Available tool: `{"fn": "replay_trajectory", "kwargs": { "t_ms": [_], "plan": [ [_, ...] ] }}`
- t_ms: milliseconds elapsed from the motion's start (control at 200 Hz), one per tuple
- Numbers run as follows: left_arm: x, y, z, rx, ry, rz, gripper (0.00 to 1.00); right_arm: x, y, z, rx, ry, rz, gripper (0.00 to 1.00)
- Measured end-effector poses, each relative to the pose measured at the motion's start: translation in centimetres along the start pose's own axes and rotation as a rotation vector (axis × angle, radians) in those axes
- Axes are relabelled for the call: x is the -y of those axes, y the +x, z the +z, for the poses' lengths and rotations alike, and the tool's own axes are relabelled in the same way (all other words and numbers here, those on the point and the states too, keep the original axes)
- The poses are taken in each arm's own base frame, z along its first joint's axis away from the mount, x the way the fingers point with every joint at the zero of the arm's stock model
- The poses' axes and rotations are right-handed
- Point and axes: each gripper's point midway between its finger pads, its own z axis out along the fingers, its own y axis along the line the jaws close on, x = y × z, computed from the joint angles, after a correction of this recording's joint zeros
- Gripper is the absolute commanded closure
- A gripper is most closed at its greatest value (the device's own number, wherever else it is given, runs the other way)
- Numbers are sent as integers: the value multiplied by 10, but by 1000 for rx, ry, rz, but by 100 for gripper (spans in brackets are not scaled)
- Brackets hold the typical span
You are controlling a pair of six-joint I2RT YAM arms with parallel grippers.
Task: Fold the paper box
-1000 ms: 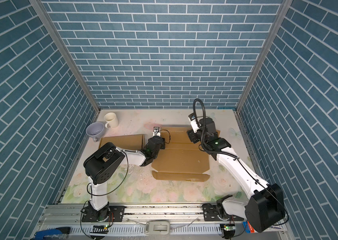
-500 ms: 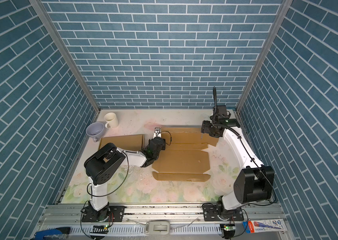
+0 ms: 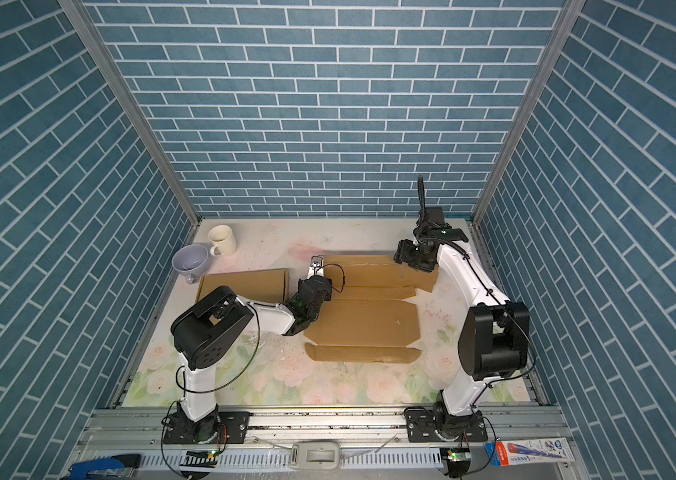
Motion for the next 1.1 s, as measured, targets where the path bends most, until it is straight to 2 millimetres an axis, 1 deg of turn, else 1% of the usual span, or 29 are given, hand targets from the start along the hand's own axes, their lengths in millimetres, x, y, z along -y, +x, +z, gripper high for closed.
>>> {"fn": "replay_trajectory", "kwargs": {
  "t_ms": [60,135,205,260,395,460,530,590,620,690,735,780,825,890,935,965,1025,1100],
  "plan": [
    [0,0,0,1,-1,3,100,-5,-1,2,-4,-31,15,44],
    [0,0,0,2,-1,6,100,-11,-2,2,-2,-66,21,52],
    [-1,0,0,1,-7,7,100,-12,-4,1,2,-91,36,55],
    [-2,1,0,2,-14,10,100,-12,-6,2,3,-119,55,54],
    [-3,1,-1,5,-18,22,100,-6,-6,2,-7,-184,105,49],
    [-3,2,-2,7,-18,27,100,0,-8,-4,3,-200,127,47],
    [-3,2,-2,10,-17,31,100,5,-14,-18,36,-212,139,47],
    [-3,2,-2,11,-16,33,100,15,-21,-35,88,-213,155,47],
    [-3,2,-2,11,-16,35,100,22,-26,-45,120,-207,168,48],
    [-3,2,-2,9,-15,37,100,47,-38,-70,206,-174,206,50],
    [-4,2,-1,5,-13,38,100,65,-47,-85,270,-137,229,55],
    [-4,2,-1,1,-11,40,100,85,-56,-96,323,-87,251,59],
    [-4,2,-1,-5,-9,42,100,104,-62,-100,359,-35,273,63],
    [-4,2,0,-13,-7,46,100,125,-69,-96,375,29,288,65],
    [-4,2,1,-18,-9,49,100,135,-75,-86,368,56,294,65],
    [-4,2,1,-21,-10,50,100,140,-80,-77,358,65,290,65],
    [-4,2,2,-28,-10,54,100,150,-90,-53,335,66,282,66],
    [-4,1,4,-35,-7,57,100,161,-95,-20,295,56,264,68]
  ]
}}
